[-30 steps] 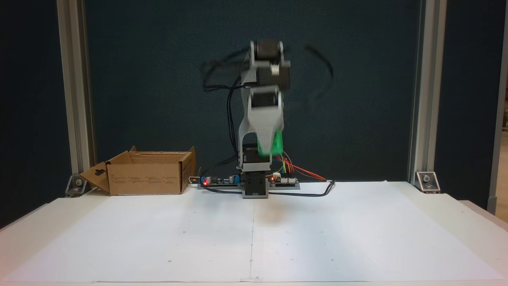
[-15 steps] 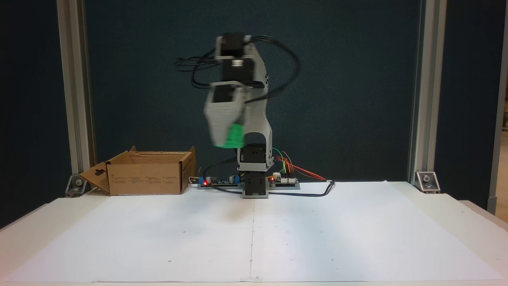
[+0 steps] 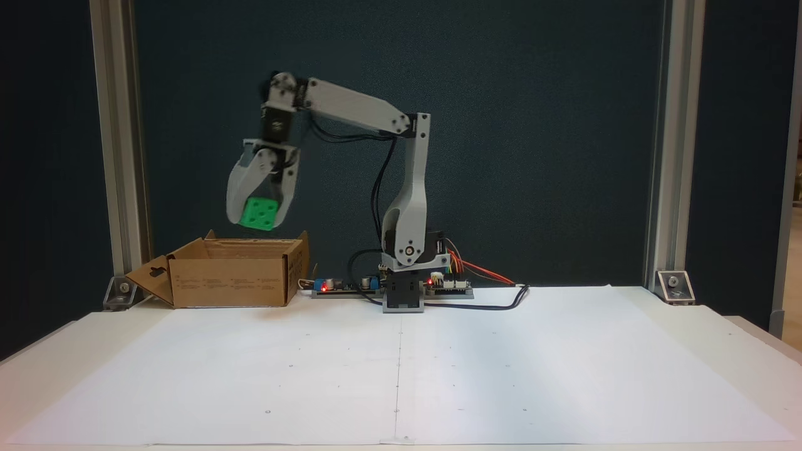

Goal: Grasp a green dice and put it in the bin.

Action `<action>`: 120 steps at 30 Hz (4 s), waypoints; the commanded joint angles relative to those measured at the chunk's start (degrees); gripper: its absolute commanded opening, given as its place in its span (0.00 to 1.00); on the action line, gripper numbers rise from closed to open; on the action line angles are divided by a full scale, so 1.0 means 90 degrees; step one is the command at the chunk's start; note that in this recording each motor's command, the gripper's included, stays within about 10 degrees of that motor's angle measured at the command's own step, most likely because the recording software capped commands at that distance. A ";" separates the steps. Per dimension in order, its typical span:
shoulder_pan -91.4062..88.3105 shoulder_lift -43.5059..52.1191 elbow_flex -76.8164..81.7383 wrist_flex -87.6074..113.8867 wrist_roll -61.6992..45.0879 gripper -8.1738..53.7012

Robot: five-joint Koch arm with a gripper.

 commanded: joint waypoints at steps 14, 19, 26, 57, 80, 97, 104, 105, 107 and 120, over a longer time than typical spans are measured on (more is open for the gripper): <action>0.2539 -0.1113 -0.0605 -0.1182 -0.1387 0.32; 0.2842 -0.1514 -0.0605 -0.1465 -0.1621 0.32; 0.2998 -0.1904 -0.0605 -0.1973 -0.1660 0.32; -0.3076 0.0928 -0.0098 -0.2119 0.2021 0.85; -0.6963 0.0986 0.4551 -0.7039 0.2637 0.86; -0.7334 0.1055 0.6836 -1.1922 0.2656 0.85; -0.7920 0.1367 0.7393 -1.3748 0.2646 0.84; -0.7949 0.1436 0.7461 -1.4012 0.2637 0.84; -0.7949 0.1650 0.7637 -1.4519 0.2646 0.84; -0.7949 0.2578 0.8896 -1.6846 0.2646 0.83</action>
